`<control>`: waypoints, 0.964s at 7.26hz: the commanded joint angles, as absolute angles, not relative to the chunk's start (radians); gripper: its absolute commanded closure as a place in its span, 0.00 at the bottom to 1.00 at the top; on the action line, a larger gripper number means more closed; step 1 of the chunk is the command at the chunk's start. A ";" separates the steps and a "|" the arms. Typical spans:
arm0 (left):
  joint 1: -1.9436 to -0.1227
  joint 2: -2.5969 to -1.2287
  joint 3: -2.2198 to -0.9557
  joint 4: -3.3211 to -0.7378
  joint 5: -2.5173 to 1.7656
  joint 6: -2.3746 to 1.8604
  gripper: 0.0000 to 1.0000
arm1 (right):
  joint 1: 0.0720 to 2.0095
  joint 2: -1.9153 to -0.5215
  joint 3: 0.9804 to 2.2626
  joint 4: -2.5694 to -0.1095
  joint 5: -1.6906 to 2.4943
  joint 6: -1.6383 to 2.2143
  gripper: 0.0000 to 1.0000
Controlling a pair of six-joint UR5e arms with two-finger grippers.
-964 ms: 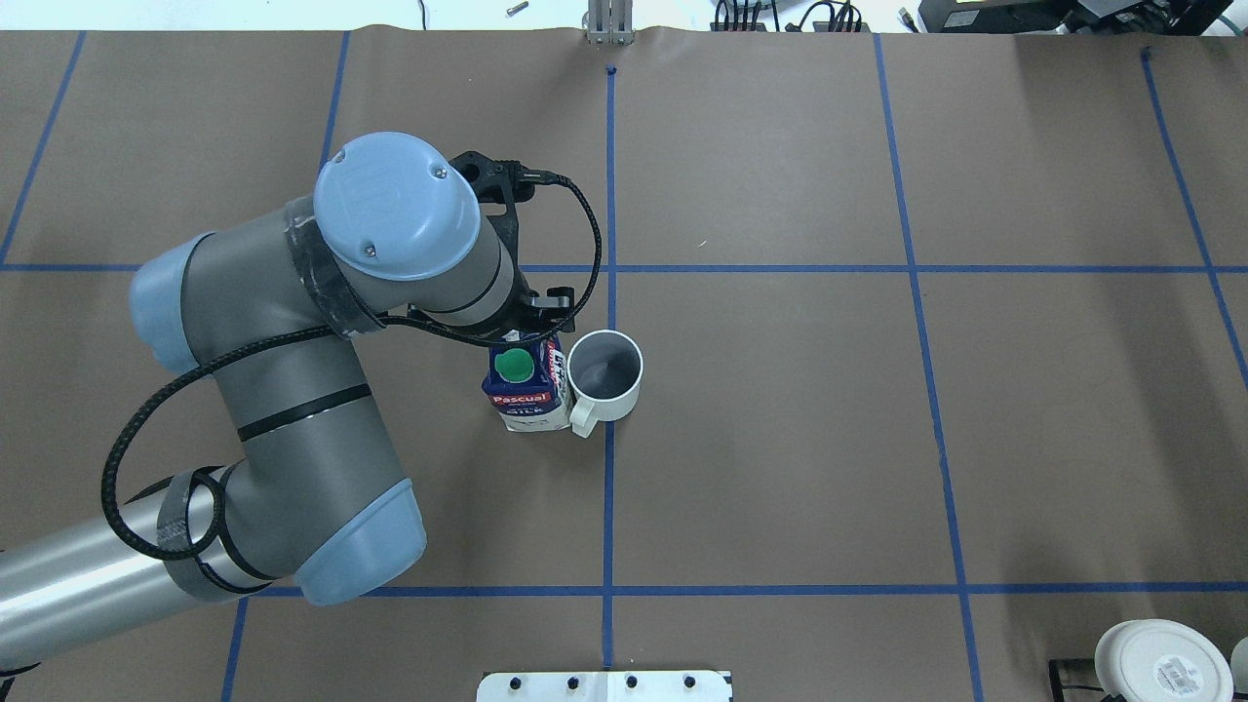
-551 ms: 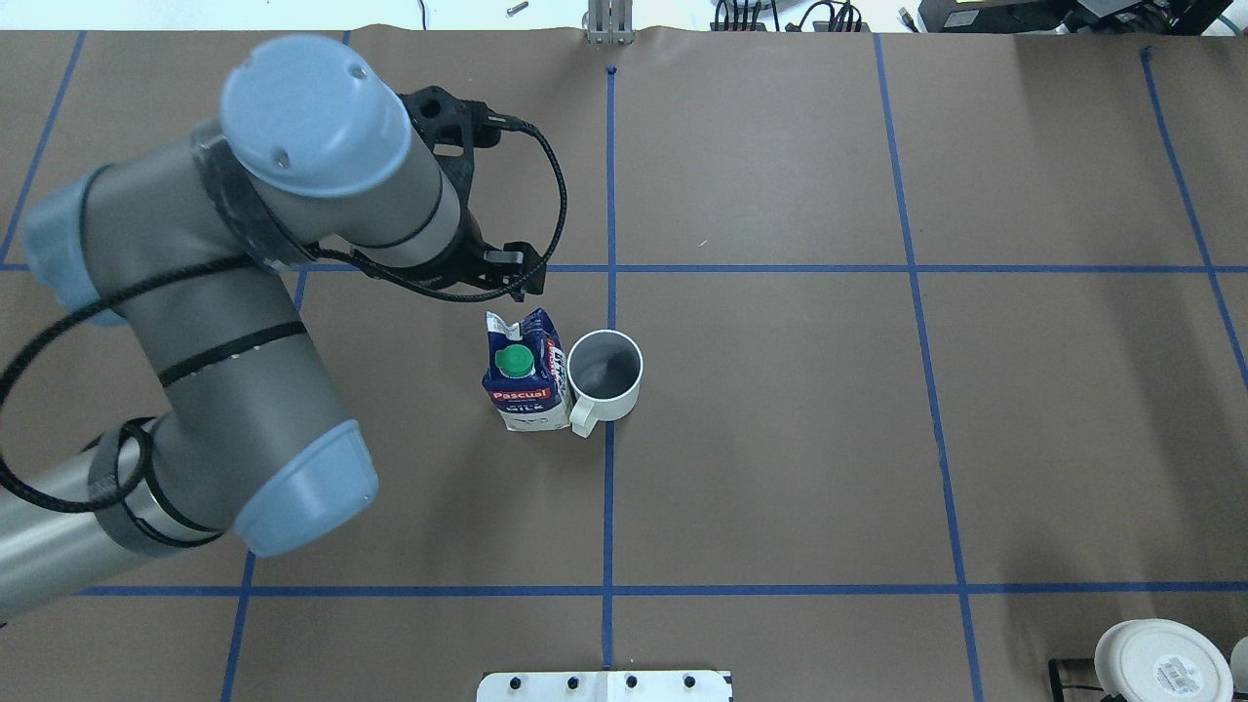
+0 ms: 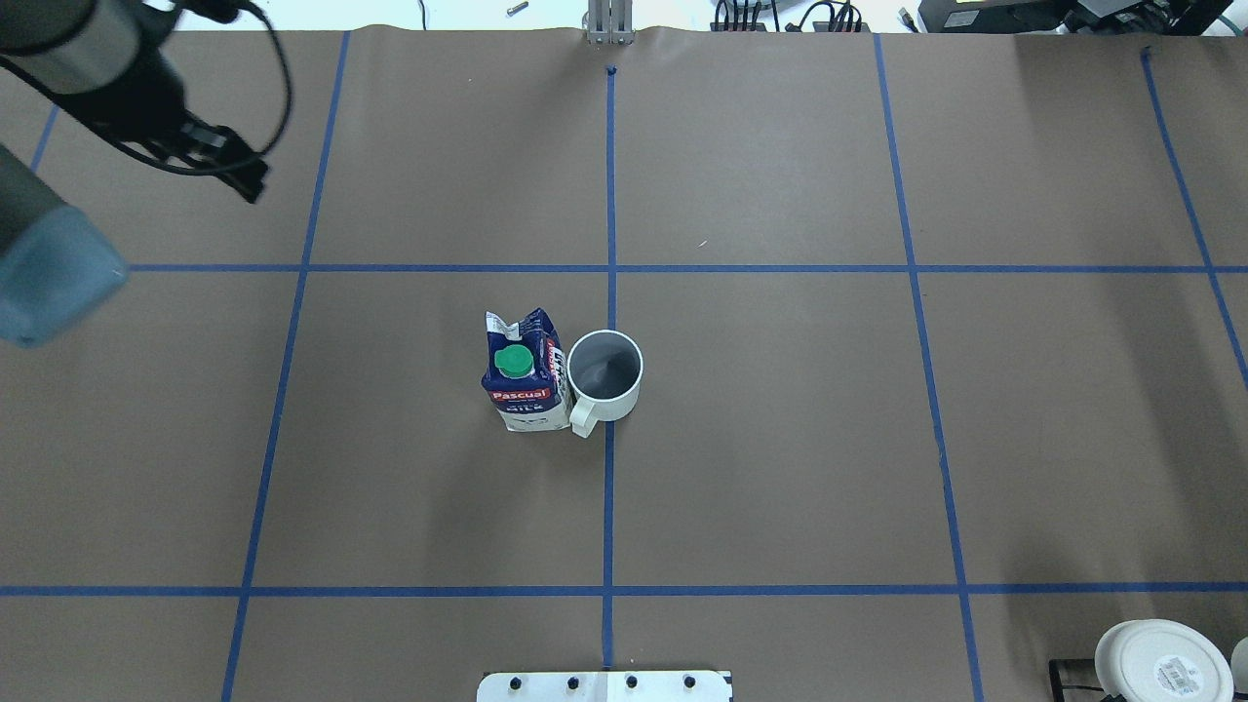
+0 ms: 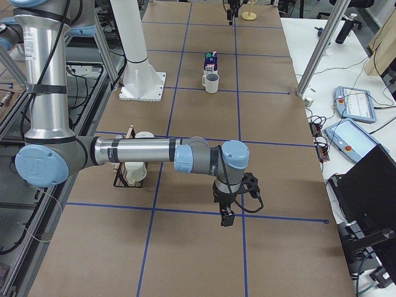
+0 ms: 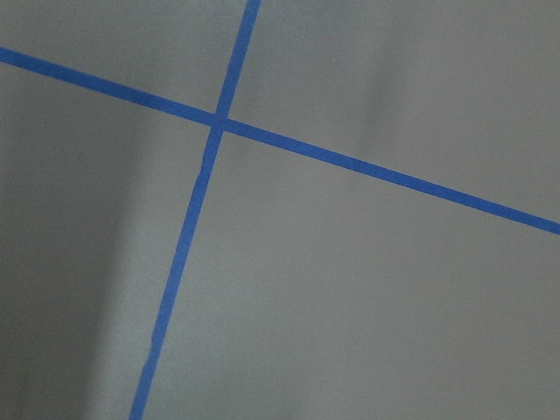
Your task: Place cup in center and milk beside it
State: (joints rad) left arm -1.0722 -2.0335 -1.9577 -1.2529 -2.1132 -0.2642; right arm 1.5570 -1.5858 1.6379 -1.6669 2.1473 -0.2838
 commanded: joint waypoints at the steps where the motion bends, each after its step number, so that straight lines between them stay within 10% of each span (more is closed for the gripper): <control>1: -1.260 -1.832 -1.919 -1.259 -2.141 -0.004 0.00 | 1.557 -1.608 1.635 -1.667 2.149 -0.284 0.00; 4: -1.532 -1.724 -1.609 -1.405 -2.150 0.012 0.01 | 1.578 -1.623 1.635 -1.669 2.192 -0.281 0.00; 7: -1.549 -1.504 -1.644 -1.641 -2.260 0.008 0.01 | 1.586 -1.623 1.634 -1.671 2.212 -0.281 0.00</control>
State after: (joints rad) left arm -1.5414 -1.5798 -1.6284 -1.5605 -2.2002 0.0133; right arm 1.5848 -1.6228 1.6348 -1.6702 2.2079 -0.2807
